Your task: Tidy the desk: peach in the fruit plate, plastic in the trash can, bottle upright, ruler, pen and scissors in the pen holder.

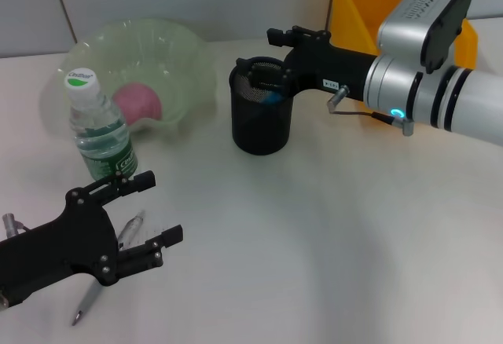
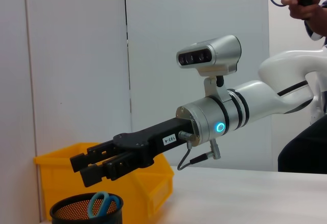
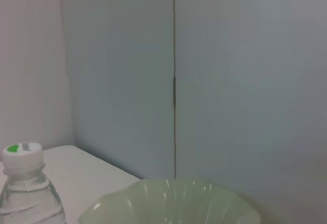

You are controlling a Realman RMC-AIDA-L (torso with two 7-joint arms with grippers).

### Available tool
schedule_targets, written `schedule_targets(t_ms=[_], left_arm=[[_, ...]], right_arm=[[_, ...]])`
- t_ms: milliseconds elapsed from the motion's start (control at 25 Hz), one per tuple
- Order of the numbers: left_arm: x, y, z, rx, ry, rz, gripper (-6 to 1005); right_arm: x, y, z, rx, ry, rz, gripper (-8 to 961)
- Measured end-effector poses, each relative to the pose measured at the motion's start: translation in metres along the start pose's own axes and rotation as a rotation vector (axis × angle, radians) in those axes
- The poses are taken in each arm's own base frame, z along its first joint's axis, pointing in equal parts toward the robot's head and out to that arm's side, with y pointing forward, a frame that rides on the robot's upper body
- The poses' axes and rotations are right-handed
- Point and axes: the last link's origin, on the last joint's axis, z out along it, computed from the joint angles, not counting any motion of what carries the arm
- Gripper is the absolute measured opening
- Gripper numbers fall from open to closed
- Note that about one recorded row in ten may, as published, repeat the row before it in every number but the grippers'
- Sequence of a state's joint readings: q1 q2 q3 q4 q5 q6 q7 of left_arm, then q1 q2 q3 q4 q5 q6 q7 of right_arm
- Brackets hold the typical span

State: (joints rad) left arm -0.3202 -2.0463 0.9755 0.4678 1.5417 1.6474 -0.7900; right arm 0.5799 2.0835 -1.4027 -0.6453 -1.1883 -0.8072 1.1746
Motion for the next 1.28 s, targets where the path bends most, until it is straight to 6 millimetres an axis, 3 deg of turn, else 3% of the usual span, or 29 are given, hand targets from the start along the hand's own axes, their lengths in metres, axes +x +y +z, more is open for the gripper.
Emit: schedule_targets(t_ms=[200, 280, 480, 760, 1160, 1280], left_arm=[[0.000, 0.000, 0.000, 0.001, 0.000, -0.001, 768], [-0.001, 0.001, -0.001, 0.003, 0.000, -0.002, 767], [-0.001, 0.001, -0.002, 0.009, 0.001, -0.005, 767], [-0.001, 0.001, -0.002, 0.010, 0.001, -0.003, 766], [-0.001, 0.001, 0.000, 0.008, 0.003, -0.003, 765], [-0.001, 0.001, -0.001, 0.008, 0.003, -0.003, 765]], right_arm=[[-0.002, -0.001, -0.007, 0.009, -0.018, 0.000, 682], [-0.003, -0.001, -0.009, 0.009, -0.027, 0.004, 826], [-0.016, 0.007, -0.033, -0.033, -0.117, 0.025, 797], [-0.018, 0.022, -0.074, -0.068, -0.304, -0.142, 743], [-0.011, 0.023, -0.080, -0.059, -0.367, -0.153, 553], [-0.010, 0.024, -0.080, -0.062, -0.366, -0.153, 403]])
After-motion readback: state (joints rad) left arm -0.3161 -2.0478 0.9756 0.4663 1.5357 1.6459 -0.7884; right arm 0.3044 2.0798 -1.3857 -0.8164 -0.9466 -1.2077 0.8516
